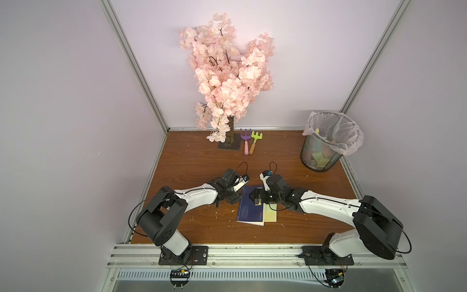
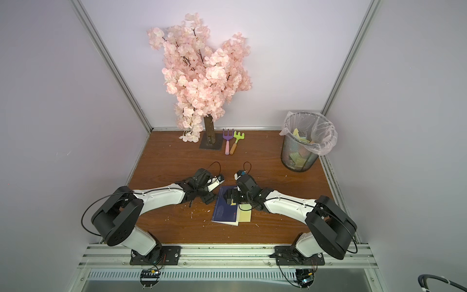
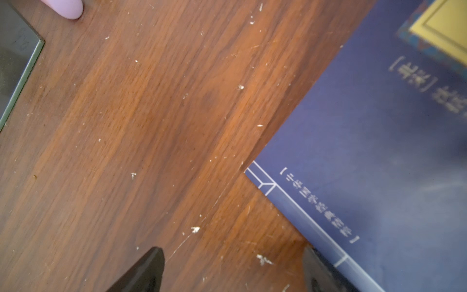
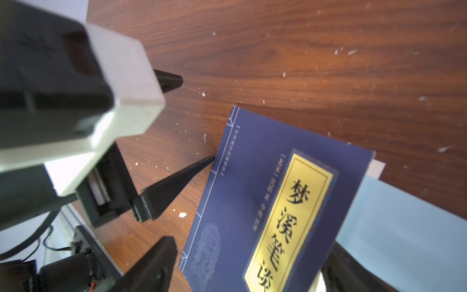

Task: Peel off the used sticky note
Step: Open the book at the center of the board.

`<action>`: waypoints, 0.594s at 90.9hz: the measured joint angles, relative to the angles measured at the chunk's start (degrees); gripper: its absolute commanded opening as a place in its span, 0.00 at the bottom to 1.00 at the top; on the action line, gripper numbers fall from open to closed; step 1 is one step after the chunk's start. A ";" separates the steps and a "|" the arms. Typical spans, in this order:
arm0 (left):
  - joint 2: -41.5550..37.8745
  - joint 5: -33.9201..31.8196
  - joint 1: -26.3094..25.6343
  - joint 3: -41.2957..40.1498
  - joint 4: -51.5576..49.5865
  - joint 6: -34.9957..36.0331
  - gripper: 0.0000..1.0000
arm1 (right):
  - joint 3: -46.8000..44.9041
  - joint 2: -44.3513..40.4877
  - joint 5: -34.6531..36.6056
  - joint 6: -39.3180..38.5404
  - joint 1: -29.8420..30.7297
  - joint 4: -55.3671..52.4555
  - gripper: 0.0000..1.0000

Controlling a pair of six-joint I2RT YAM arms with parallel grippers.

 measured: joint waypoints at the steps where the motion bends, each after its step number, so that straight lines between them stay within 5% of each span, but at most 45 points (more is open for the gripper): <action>1: 0.00 0.00 0.00 0.00 0.00 0.00 0.86 | -0.24 -0.02 -0.13 0.17 0.00 0.39 0.87; 54: -0.11 0.07 0.00 -0.02 0.00 -0.02 0.86 | -9.97 -1.03 -7.21 7.08 -1.03 18.40 0.77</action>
